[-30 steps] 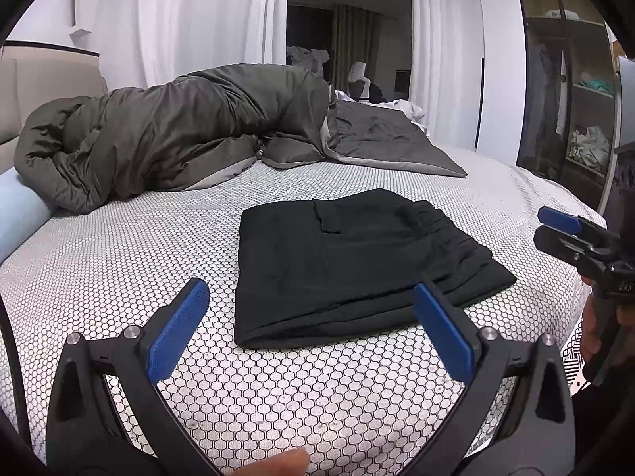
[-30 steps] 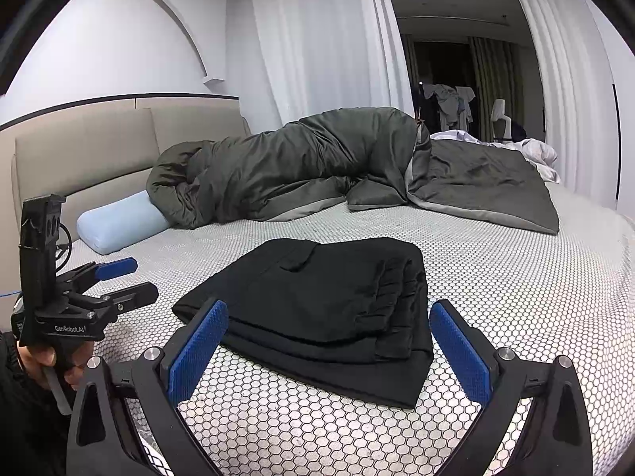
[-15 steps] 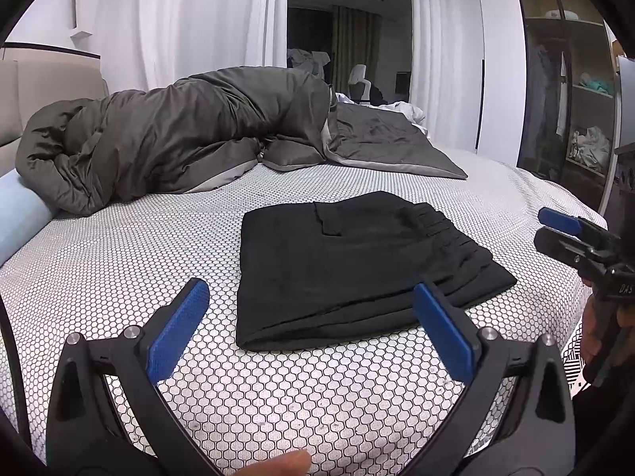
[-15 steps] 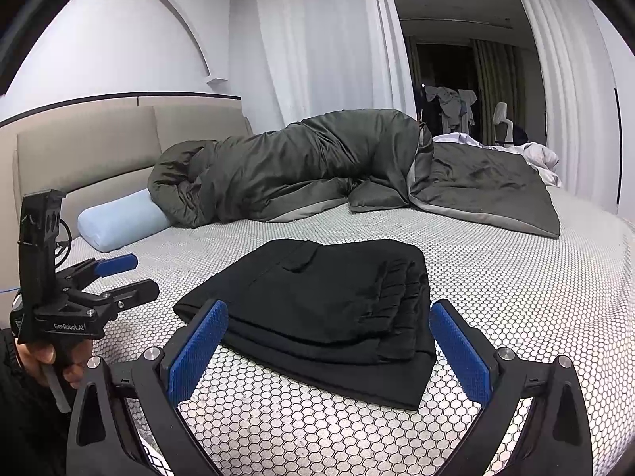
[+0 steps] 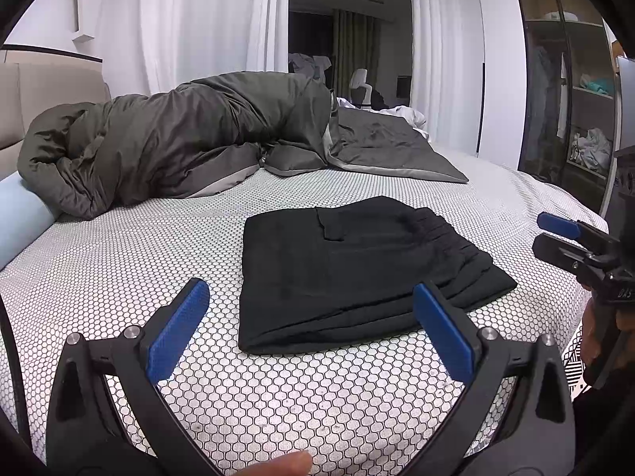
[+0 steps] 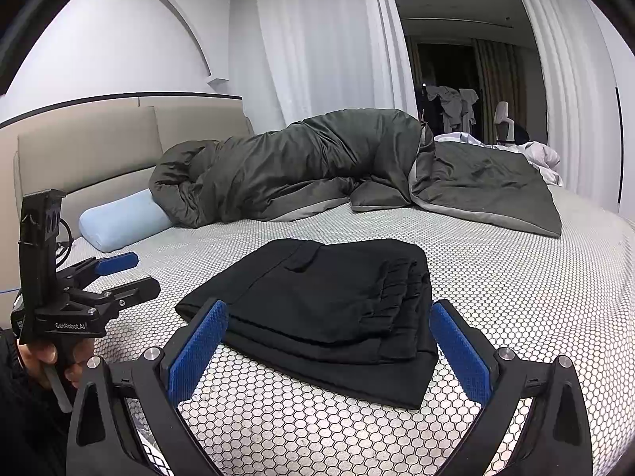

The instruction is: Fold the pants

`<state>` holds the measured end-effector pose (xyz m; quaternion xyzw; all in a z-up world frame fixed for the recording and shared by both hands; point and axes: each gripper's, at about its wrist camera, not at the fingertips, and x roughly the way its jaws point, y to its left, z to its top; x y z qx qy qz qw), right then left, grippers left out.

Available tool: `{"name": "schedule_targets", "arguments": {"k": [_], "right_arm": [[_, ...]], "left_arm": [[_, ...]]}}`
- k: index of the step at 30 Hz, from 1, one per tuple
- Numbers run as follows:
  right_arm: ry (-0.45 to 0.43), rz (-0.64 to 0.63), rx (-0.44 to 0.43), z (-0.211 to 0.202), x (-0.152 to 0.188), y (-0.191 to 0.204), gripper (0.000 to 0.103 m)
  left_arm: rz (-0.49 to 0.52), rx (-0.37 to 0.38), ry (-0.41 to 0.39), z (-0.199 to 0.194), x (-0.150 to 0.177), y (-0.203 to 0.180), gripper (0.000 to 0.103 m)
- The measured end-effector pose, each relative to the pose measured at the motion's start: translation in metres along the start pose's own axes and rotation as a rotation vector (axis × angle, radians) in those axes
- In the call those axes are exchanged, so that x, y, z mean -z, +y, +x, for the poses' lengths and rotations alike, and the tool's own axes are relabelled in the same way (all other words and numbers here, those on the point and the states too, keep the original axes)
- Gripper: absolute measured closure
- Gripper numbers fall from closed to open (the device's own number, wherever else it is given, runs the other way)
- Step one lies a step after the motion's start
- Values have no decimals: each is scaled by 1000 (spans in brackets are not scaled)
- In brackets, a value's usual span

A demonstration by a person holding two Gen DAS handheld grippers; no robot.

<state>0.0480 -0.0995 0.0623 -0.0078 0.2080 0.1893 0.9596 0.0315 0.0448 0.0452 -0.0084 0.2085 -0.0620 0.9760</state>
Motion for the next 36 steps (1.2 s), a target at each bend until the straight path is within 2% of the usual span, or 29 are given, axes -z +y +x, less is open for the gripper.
{"name": "schedule_targets", "arguments": {"k": [36], "right_arm": [[7,-10,-27,-4,0,-1,0]], "left_arm": [[-12,-13,-26,-4,-5,-2,1]]}}
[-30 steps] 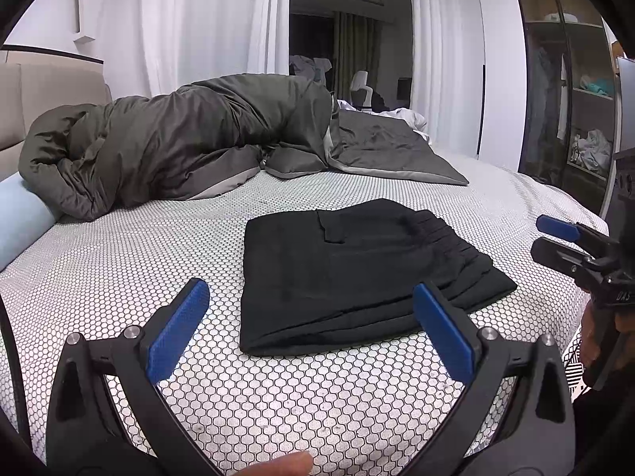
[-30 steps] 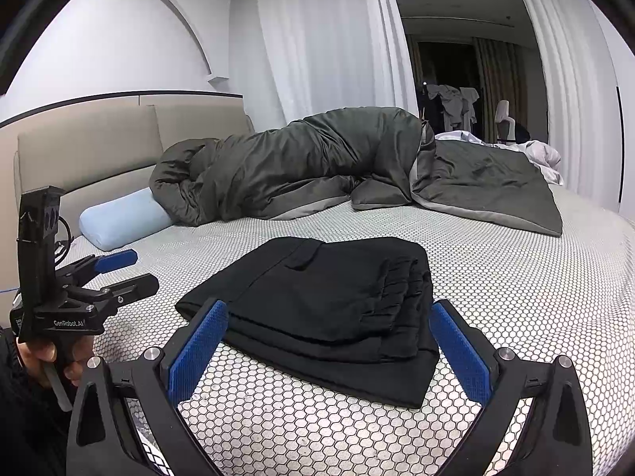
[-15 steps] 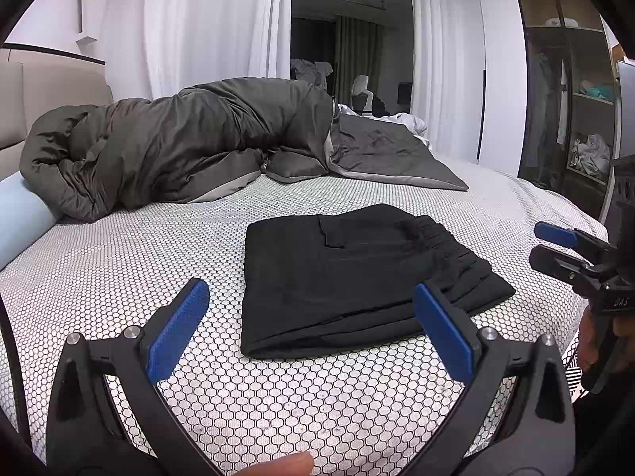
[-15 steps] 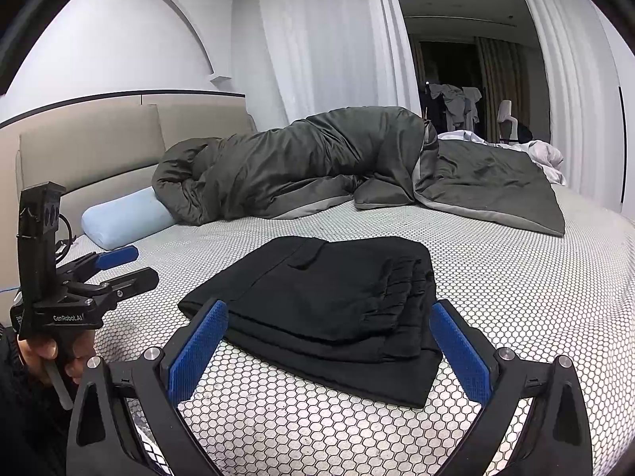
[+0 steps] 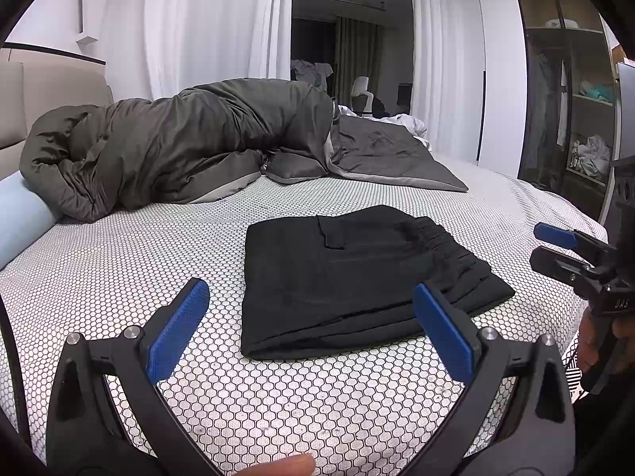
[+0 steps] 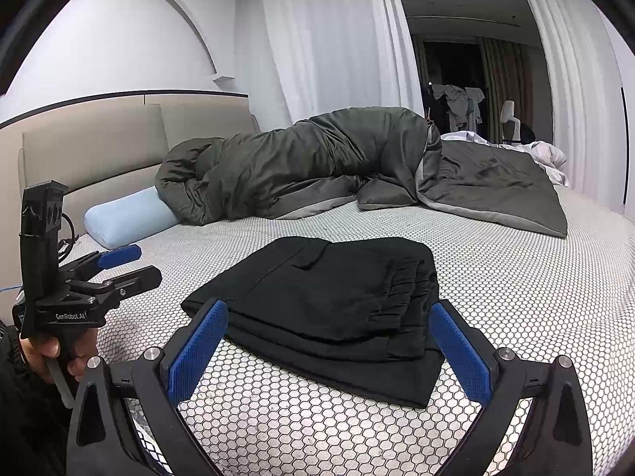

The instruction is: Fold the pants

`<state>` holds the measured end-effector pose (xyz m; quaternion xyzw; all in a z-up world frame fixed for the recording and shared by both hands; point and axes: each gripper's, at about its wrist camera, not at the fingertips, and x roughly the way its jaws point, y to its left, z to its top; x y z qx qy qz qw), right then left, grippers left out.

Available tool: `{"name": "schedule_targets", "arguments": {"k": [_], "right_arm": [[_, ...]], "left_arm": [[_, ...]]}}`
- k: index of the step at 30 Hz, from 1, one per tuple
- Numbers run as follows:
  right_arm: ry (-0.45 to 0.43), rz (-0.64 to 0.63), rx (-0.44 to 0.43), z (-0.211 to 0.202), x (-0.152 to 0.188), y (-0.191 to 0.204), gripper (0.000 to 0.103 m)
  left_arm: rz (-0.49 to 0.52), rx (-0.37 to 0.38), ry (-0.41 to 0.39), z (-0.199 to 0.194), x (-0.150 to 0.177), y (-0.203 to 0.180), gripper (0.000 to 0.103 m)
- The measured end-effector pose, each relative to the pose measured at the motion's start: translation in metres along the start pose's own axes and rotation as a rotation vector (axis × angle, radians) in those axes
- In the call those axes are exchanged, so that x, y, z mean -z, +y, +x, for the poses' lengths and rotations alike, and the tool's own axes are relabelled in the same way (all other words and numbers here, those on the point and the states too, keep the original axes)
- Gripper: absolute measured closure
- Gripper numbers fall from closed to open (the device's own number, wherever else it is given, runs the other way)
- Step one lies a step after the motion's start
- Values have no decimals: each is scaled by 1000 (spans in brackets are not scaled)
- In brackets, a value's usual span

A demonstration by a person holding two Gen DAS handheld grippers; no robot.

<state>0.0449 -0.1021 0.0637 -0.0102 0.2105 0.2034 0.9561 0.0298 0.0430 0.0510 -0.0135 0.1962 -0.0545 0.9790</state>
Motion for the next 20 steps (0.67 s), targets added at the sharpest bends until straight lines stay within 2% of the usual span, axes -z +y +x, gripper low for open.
{"name": "schedule_targets", "arguments": {"k": [20], "right_arm": [[12,-10,8,3,-2,6,0]], "left_arm": [[-2,-8,-10,0,1,-10,1]]}}
